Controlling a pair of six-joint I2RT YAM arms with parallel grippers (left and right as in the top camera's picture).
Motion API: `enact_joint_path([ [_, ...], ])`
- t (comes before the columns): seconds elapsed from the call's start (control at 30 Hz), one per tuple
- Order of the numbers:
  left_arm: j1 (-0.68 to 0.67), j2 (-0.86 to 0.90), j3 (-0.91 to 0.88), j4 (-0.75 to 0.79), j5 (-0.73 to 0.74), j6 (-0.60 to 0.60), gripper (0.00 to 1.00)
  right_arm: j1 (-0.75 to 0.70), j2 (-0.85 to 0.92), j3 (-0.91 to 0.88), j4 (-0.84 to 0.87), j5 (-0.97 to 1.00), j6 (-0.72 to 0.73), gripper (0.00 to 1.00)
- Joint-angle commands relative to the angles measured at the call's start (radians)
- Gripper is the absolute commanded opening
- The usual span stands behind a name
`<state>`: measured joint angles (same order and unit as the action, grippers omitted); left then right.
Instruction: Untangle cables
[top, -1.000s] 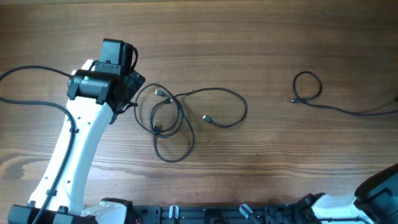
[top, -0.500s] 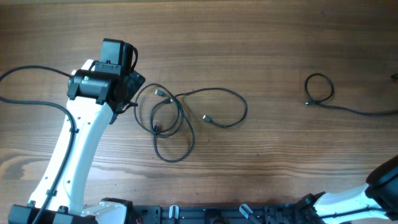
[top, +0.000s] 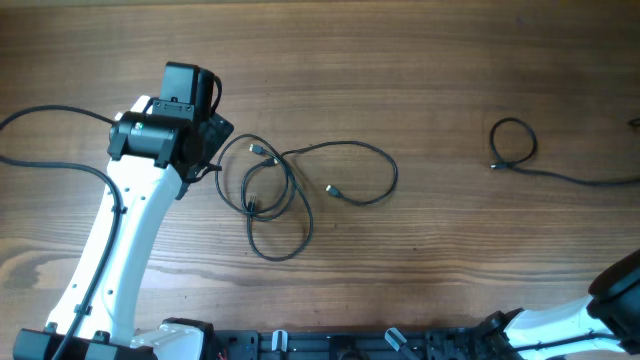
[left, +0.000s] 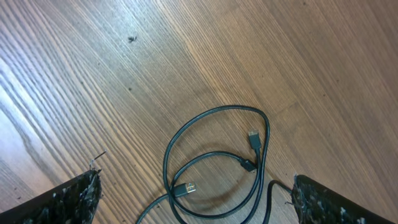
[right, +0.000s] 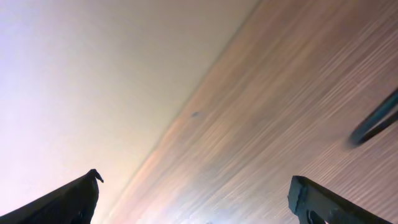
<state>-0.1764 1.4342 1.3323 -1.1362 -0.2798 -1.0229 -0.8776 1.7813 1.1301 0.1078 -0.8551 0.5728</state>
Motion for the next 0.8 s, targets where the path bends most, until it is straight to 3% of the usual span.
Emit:
enact_joint_path([
  [0.0,0.005,-0.018,-0.005,-0.001,-0.017,0.013,1.0,0.031,0.013,0.008,-0.098,-0.19,0.037,1.0],
  [0.17,0.005,-0.018,-0.005,-0.001,-0.017,0.013,1.0,0.18,0.013,0.008,-0.276,-0.249,0.029,1.0],
  [0.33,0.005,-0.018,-0.005,-0.001,-0.017,0.013,1.0,0.462,0.013,0.007,-0.351,-0.191,-0.084,1.0],
  [0.6,0.005,-0.018,-0.005,-0.001,-0.017,0.013,1.0,0.983,0.013,0.007,-0.426,0.164,-0.133,1.0],
  [0.77,0.005,-0.018,-0.005,-0.001,-0.017,0.013,1.0,1.246,0.013,0.006,-0.572,0.541,-0.127,1.0],
])
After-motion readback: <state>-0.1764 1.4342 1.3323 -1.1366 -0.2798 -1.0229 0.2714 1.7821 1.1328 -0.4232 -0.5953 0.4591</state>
